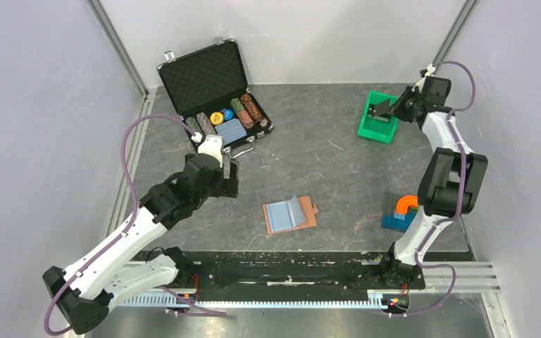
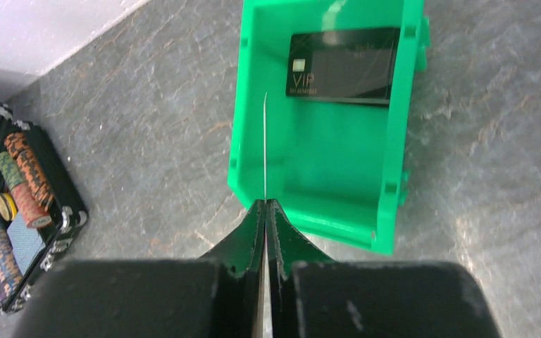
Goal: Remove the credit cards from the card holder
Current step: Place the credit card in the storage box.
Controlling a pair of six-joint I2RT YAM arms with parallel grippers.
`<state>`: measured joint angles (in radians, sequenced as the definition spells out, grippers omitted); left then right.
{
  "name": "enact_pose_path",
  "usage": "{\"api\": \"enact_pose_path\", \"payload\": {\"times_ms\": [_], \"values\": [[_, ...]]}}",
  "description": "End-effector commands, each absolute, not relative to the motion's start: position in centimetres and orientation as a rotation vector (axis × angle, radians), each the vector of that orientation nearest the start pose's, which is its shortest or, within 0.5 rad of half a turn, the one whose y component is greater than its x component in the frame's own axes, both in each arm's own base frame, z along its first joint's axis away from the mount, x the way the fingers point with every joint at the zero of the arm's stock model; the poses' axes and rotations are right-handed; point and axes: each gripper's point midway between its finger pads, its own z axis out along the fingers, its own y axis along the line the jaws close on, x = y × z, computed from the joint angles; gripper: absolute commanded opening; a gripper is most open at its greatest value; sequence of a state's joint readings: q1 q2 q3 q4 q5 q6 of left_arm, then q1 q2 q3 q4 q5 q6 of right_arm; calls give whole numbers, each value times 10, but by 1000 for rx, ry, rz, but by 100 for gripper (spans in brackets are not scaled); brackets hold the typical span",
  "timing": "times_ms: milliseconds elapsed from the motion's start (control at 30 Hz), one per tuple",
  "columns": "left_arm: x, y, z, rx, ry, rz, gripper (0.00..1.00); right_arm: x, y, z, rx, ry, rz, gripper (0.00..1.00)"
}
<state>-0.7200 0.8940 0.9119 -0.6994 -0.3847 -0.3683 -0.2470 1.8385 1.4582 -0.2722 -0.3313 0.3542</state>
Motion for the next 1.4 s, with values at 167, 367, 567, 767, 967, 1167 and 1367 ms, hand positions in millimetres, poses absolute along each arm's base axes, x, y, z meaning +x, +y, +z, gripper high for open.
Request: {"api": "enact_pose_path", "payload": {"times_ms": [167,367,567,767,967,1167,1367], "values": [[240,-118,209,219,2144,-49,100,555,-79,156,479,2115,402,0],[243,-113,206,201,2148,-7,100,568,-76,138,482,2102,478,0],[242,-112,208,200,2145,-3,100,580,-75,127,494,2064,558,0],[242,-111,208,196,2144,-2,100,586,-73,107,538,2051,608,0],[242,-110,206,193,2149,6,100,593,-77,96,579,2033,621,0],[242,-111,206,200,2153,8,100,592,-84,95,607,2028,605,11],[242,-112,205,200,2155,4,100,595,-100,113,649,2016,570,22]]}}
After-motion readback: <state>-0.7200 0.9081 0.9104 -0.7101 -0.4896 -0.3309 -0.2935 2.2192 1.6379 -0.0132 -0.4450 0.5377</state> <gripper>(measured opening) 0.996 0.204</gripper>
